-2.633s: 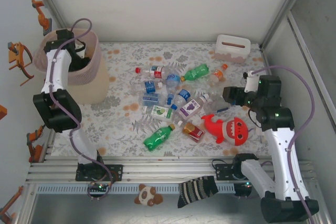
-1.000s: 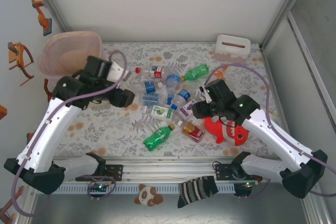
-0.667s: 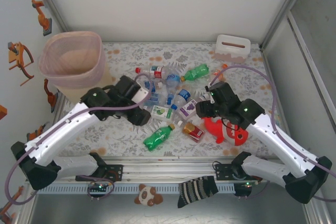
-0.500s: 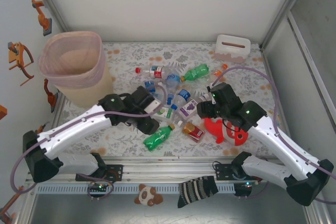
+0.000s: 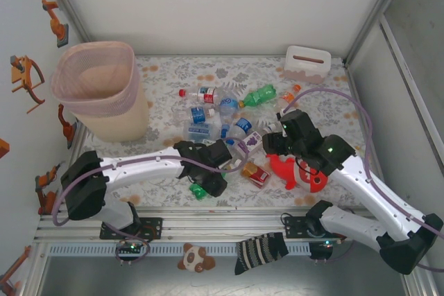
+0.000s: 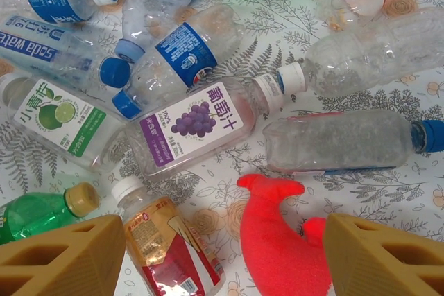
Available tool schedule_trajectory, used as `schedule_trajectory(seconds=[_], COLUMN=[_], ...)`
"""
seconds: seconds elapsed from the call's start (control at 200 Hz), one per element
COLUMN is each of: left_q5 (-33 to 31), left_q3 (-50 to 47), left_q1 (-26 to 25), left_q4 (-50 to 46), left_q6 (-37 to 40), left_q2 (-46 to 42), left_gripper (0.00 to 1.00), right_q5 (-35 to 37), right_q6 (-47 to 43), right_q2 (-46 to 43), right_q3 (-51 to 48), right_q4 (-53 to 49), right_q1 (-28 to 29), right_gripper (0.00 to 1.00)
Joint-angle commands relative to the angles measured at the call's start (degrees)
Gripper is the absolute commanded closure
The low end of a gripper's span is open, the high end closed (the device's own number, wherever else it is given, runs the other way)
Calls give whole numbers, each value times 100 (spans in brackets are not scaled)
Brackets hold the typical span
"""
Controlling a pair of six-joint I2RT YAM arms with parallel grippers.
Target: Put the plastic bottles in the bin
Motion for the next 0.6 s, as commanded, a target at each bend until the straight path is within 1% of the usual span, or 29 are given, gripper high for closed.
schedule_trajectory(seconds=[0.0, 0.2, 0.596], left_q5=[7, -69, 169], left_q3=[-93, -141, -278], left_q1=[-18, -15, -17], left_q4=[264, 343, 695], left_q6=[-175, -105, -187], left_q2=[254, 577, 941], left_gripper=[27, 28, 30], right_q5=[215, 215, 251], right_q6=[70, 87, 119], right_q2=[-58, -53, -171], right_q3=[135, 134, 69], right_q4=[-10, -21, -39], right_q1=[34, 34, 37], right_gripper=[26, 26, 26])
